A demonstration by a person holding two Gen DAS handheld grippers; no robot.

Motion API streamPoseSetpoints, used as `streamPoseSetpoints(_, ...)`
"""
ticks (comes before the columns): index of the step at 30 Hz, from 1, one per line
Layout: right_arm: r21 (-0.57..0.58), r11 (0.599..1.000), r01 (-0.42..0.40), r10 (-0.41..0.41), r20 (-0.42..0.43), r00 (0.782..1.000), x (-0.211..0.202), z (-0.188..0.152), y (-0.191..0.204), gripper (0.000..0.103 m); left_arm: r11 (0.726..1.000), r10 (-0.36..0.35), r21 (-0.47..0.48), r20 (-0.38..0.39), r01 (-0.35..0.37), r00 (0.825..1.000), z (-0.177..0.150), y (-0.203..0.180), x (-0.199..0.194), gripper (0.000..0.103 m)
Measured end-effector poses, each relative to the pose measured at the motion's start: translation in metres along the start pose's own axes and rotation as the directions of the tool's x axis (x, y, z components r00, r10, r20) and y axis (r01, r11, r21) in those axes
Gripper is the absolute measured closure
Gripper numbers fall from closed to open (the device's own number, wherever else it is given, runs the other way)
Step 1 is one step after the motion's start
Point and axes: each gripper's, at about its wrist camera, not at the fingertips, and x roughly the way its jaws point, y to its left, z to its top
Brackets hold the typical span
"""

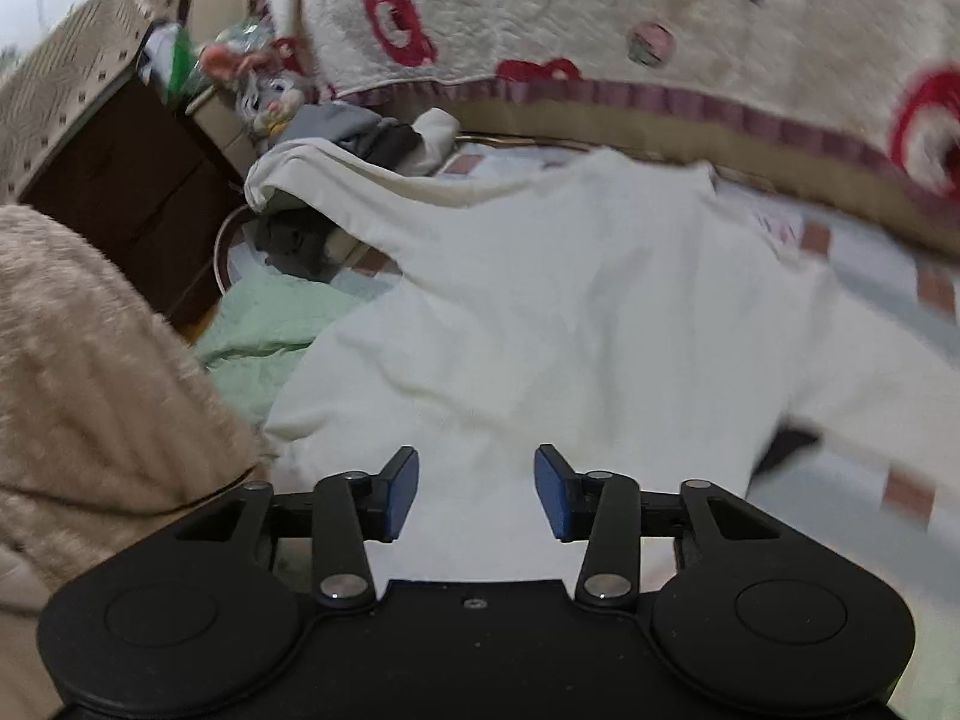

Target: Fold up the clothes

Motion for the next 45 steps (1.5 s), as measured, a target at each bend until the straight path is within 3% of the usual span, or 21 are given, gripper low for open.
streamPoseSetpoints(3,0.000,1.000,0.001,-0.001,-0.045,0.999,0.053,0.036,-0.016,0.053,1.000,-0.010,0.007,0.046,0.010,0.999,0.027,-0.005,0.004,0.060)
streamPoseSetpoints(7,0.039,0.998,-0.046,0.049,-0.082,0.995,0.121,0.070,-0.031,0.053,1.000,0.020,0.015,0.069,-0.021,0.997,0.061,-0.010,0.041,0.054)
streamPoseSetpoints(9,0.034,0.992,-0.124,0.127,-0.075,0.989,0.150,0.076,-0.029,0.053,0.996,0.079,0.029,0.089,-0.082,0.993,0.081,-0.013,0.069,0.054)
streamPoseSetpoints(11,0.022,0.976,-0.216,0.217,-0.061,0.974,0.178,0.082,-0.024,0.053,0.984,0.176,-0.008,0.150,-0.177,0.973,0.104,-0.013,0.093,0.057)
streamPoseSetpoints(13,-0.004,0.958,-0.286,0.285,-0.067,0.956,0.207,0.083,-0.015,0.053,0.990,0.139,-0.015,0.180,-0.138,0.974,0.135,-0.005,0.120,0.057)
streamPoseSetpoints(18,-0.155,0.934,-0.322,0.291,-0.195,0.937,0.265,0.062,0.039,0.053,0.998,0.019,0.049,0.186,-0.029,0.982,0.178,-0.001,0.181,0.053)
streamPoseSetpoints(21,-0.216,0.917,-0.337,0.280,-0.255,0.925,0.292,0.052,0.062,0.053,0.996,0.081,0.019,0.158,-0.085,0.984,0.185,0.003,0.216,0.049)
streamPoseSetpoints(23,-0.236,0.915,-0.326,0.261,-0.271,0.927,0.305,0.054,0.066,0.053,0.993,0.110,0.019,0.192,-0.116,0.975,0.184,0.009,0.229,0.049)
streamPoseSetpoints(25,-0.234,0.918,-0.319,0.252,-0.275,0.928,0.316,0.059,0.064,0.053,0.989,0.126,0.046,0.235,-0.140,0.964,0.183,0.012,0.239,0.059)
streamPoseSetpoints(26,-0.230,0.919,-0.319,0.253,-0.276,0.927,0.320,0.062,0.063,0.053,0.985,0.128,0.083,0.241,-0.152,0.962,0.185,0.009,0.244,0.099)
streamPoseSetpoints(27,-0.230,0.919,-0.319,0.254,-0.272,0.928,0.323,0.065,0.063,0.053,0.974,0.141,0.138,0.248,-0.179,0.958,0.188,0.002,0.248,0.101)
streamPoseSetpoints(29,-0.246,0.918,-0.312,0.251,-0.251,0.935,0.327,0.071,0.066,0.053,0.925,0.206,0.253,0.296,-0.284,0.933,0.200,-0.020,0.252,0.103)
streamPoseSetpoints(30,-0.258,0.915,-0.309,0.250,-0.239,0.938,0.329,0.075,0.068,0.053,0.908,0.235,0.264,0.324,-0.326,0.917,0.210,-0.029,0.252,0.103)
streamPoseSetpoints(33,-0.265,0.913,-0.311,0.270,-0.182,0.946,0.342,0.086,0.074,0.053,0.890,0.320,0.176,0.418,-0.422,0.850,0.245,-0.032,0.243,0.103)
streamPoseSetpoints(34,-0.253,0.915,-0.314,0.280,-0.164,0.946,0.349,0.089,0.075,0.051,0.890,0.340,0.140,0.428,-0.433,0.837,0.253,-0.029,0.241,0.103)
streamPoseSetpoints(35,-0.234,0.921,-0.313,0.283,-0.153,0.947,0.358,0.090,0.077,0.048,0.901,0.346,0.105,0.412,-0.421,0.843,0.258,-0.022,0.240,0.103)
streamPoseSetpoints(38,-0.205,0.951,-0.232,0.207,-0.136,0.969,0.386,0.082,0.084,0.047,0.942,0.295,0.062,0.317,-0.330,0.901,0.250,-0.009,0.241,0.103)
streamPoseSetpoints(40,-0.162,0.962,-0.221,0.199,-0.142,0.970,0.395,0.076,0.083,0.045,0.955,0.257,0.072,0.288,-0.289,0.923,0.230,-0.009,0.239,0.102)
streamPoseSetpoints(42,-0.114,0.967,-0.229,0.210,-0.156,0.965,0.402,0.071,0.084,0.043,0.967,0.212,0.076,0.280,-0.242,0.936,0.210,-0.003,0.238,0.095)
streamPoseSetpoints(44,-0.078,0.960,-0.269,0.255,-0.154,0.955,0.404,0.070,0.086,0.043,0.979,0.171,0.069,0.249,-0.193,0.953,0.194,0.005,0.243,0.072)
streamPoseSetpoints(45,-0.035,0.952,-0.305,0.297,-0.150,0.943,0.405,0.073,0.084,0.043,0.980,0.170,0.059,0.232,-0.188,0.958,0.187,0.008,0.250,0.067)
